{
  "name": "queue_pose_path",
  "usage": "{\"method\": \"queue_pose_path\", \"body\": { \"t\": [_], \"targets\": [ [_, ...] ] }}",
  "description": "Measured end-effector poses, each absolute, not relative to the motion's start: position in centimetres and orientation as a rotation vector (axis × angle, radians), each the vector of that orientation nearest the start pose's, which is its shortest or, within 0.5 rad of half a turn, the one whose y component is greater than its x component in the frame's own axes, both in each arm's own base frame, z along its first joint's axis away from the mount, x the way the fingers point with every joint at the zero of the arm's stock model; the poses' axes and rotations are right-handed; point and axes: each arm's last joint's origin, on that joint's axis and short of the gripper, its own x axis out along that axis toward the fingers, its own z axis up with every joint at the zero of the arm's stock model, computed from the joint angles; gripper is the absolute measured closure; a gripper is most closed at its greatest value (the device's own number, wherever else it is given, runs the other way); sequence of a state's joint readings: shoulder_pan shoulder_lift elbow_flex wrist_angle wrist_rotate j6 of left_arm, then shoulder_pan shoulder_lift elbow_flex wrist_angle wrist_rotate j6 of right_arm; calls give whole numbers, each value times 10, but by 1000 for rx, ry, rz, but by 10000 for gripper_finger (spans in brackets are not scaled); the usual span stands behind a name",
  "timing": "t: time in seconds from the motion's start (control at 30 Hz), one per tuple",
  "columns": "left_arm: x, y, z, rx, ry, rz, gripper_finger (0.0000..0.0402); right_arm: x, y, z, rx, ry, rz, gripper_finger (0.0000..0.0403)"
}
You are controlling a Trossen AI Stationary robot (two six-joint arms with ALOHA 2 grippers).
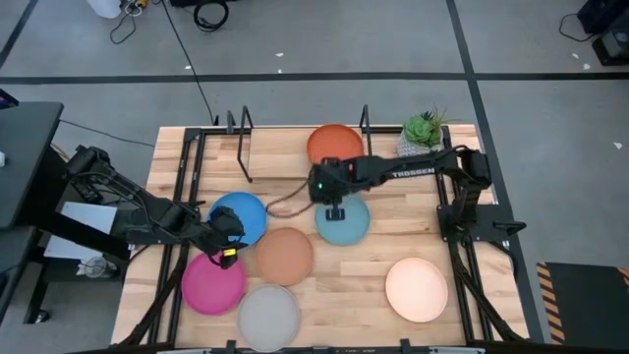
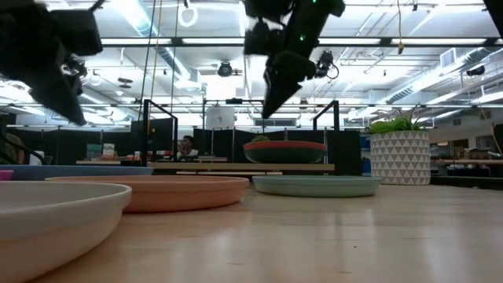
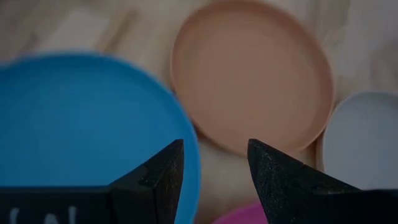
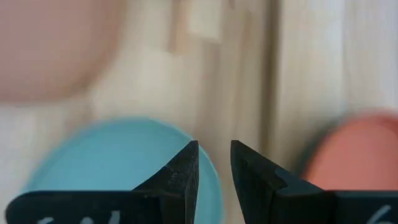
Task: Place and stack plates onto a shelf
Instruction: Stack the blue plate on top of the orange plate on the shelf
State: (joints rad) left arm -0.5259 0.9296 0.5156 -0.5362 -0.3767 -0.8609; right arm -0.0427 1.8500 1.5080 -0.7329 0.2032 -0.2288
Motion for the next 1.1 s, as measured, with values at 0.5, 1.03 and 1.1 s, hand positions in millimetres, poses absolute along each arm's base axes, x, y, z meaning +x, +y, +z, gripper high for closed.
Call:
{"method": "queue_pose_path", "body": {
  "t": [0.5,1.03,1.1],
  "targets": [
    [164,-84,152,-416,1144,280,217,386,61,208,-468,929,-14,304],
    [165,-82,148,-367,1193,301,217,343,79,185,-428,773,-46,304],
    [169,-82,152,-334,1173,282,217,339,81,184,-426,734,-52,304]
  ]
}}
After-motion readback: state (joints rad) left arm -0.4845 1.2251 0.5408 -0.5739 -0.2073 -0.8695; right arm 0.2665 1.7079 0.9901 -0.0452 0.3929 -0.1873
